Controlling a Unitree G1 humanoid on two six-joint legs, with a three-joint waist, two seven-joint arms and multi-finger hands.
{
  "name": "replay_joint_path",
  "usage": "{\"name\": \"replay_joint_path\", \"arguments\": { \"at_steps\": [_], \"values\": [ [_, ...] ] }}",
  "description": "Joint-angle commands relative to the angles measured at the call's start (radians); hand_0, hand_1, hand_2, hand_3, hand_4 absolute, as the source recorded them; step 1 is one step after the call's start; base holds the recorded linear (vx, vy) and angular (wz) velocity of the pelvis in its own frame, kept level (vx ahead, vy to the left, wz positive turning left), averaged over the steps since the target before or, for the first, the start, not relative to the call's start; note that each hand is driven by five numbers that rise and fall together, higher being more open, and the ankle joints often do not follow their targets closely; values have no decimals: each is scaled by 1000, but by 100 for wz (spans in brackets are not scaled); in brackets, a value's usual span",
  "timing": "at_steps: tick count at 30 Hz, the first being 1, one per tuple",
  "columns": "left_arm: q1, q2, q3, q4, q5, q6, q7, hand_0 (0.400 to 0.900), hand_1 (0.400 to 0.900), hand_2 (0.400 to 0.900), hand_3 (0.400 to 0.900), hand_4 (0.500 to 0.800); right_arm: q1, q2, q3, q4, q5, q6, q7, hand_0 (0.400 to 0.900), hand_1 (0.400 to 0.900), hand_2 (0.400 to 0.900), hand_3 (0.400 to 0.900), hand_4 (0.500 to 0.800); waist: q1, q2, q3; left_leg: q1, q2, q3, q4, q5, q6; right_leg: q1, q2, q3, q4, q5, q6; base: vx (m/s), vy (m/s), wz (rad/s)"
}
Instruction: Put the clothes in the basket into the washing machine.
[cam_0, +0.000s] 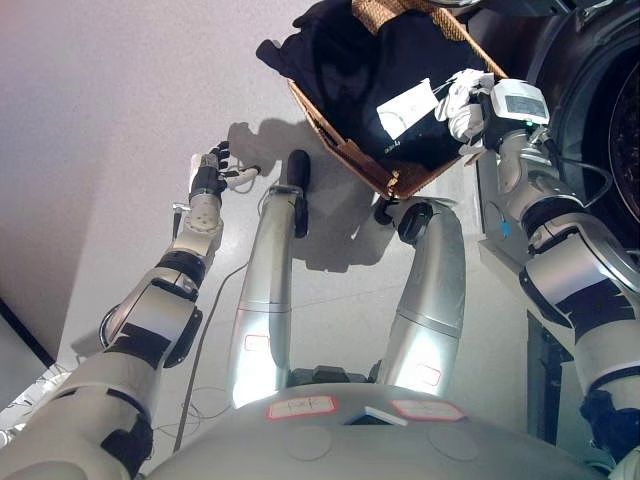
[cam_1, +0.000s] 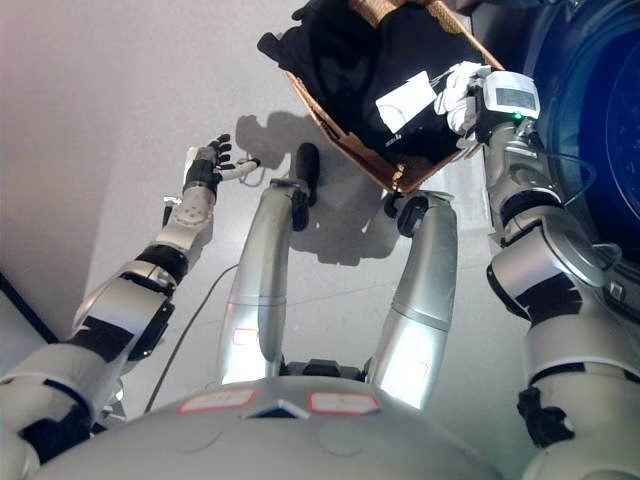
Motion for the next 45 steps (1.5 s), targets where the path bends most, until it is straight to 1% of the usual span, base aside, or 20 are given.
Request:
{"name": "replay_joint_path", "arguments": {
  "at_steps": [1,7,11,16,21,24,25,26,27,28,31,32,34,35,36,38,40,41,44,45],
  "values": [
    [-13,-7,39,29,-21,-56,52,900,900,900,900,800,-4,-110,67,91,38,34,-10,400,400,400,400,500,-5,73,34,10,-37,25,26,-112,4,48,65,41,7,-85,14,0,0,0],
    [-11,-3,35,39,-25,-63,58,900,900,900,900,800,-8,-106,66,92,47,29,-23,400,400,400,400,500,-5,69,29,10,-38,23,-3,-92,7,48,74,42,-25,-59,19,-10,0,-2],
    [-14,0,32,52,-24,-65,59,900,900,900,900,800,-11,-109,62,97,53,29,-30,400,400,400,400,500,-7,67,24,10,-41,23,-7,-89,8,46,78,49,-28,-58,16,-6,-5,1],
    [4,-2,30,46,-24,-68,58,900,900,900,900,800,1,-107,40,91,79,23,-37,400,400,400,400,500,-9,70,19,38,-43,30,-35,-79,12,72,85,54,-53,-43,14,5,-2,-2],
    [11,0,22,38,-26,-73,59,900,900,900,900,800,-21,-109,4,87,130,21,-43,400,400,400,400,500,-7,82,24,170,-29,34,-176,-30,11,190,93,55,-171,3,20,15,9,-4],
    [29,4,22,39,-28,-78,61,900,900,900,900,800,-15,-105,-67,71,213,6,-48,400,400,400,400,500,-12,88,38,276,-24,35,-273,5,13,299,98,51,-269,39,28,30,-2,-12],
    [29,4,22,39,-28,-78,61,900,900,900,900,800,-15,-105,-68,71,213,6,-48,400,400,400,400,500,-12,88,41,281,-24,34,-276,6,13,305,99,50,-272,40,28,51,5,-16],
    [50,10,26,36,-26,-80,61,900,900,900,900,800,11,-94,-130,55,277,-6,-49,400,400,400,400,500,-22,90,46,361,-16,34,-349,30,12,391,102,49,-353,70,38,41,7,-13],
    [50,10,26,36,-26,-80,61,900,900,900,900,800,12,-94,-131,55,277,-6,-50,400,400,400,400,500,-22,91,51,368,-15,34,-353,31,11,398,102,48,-357,71,38,74,13,-18],
    [71,14,34,35,-26,-82,62,900,900,900,900,800,30,-87,-186,52,327,-14,-47,400,400,400,400,500,-31,93,56,429,-16,31,-409,49,9,460,105,46,-419,93,44,49,8,-10],
    [101,19,46,40,-28,-88,60,900,900,900,900,800,66,-82,-284,46,426,-32,-48,400,400,400,400,500,-46,97,68,520,-9,35,-502,83,3,555,116,40,-531,131,56,53,22,-18],
    [116,16,52,38,-25,-90,62,900,900,900,900,800,85,-80,-331,49,474,-38,-56,400,400,400,400,500,-50,98,71,549,-9,36,-529,91,3,584,120,38,-568,146,61,49,10,-17],
    [144,16,61,36,-27,-101,67,900,900,900,900,800,123,-81,-450,37,620,-73,-63,400,400,400,400,500,-60,102,75,597,-9,41,-584,112,0,629,126,38,-626,169,70,47,12,-16],
    [155,15,61,31,-27,-104,68,900,900,900,900,800,138,-79,-474,40,647,-79,-62,400,400,400,400,500,-61,103,76,608,-10,42,-601,119,0,643,127,37,-651,178,71,28,16,-13],
    [172,13,66,22,-25,-110,71,900,900,900,900,800,156,-74,-542,28,748,-106,-65,400,400,400,400,500,-64,109,76,621,-8,44,-619,127,-1,654,126,39,-671,186,75,25,24,-12],
    [207,13,76,21,-29,-122,76,900,900,900,900,800,184,-80,-634,10,863,-140,-73,400,400,400,400,500,-69,118,73,648,-7,48,-662,142,-3,670,128,42,-705,198,80,27,39,-14],
    [245,0,72,-4,-26,-131,82,900,900,900,900,800,212,-58,-720,-9,987,-182,-72,400,400,400,400,500,-70,129,69,662,-5,52,-679,147,-3,681,127,46,-723,204,82,38,45,-15],
    [266,-7,68,-4,-20,-135,84,900,900,900,900,800,218,-47,-779,-22,1083,-211,-68,400,400,400,400,500,-72,136,64,671,-5,53,-690,149,-3,689,128,51,-735,208,84,54,58,-17],
    [309,-25,63,-27,-33,-144,85,900,900,900,900,800,215,-33,-875,-60,1294,-258,-24,400,400,400,400,500,-67,154,51,688,-3,60,-725,159,-4,700,126,59,-761,218,88,36,48,-11],
    [311,-24,61,-28,-33,-144,85,900,900,900,900,800,219,-33,-875,-60,1300,-259,-19,400,400,400,400,500,-65,153,50,690,-3,61,-728,160,-4,701,127,59,-763,220,88,44,35,-9]
  ]
}}
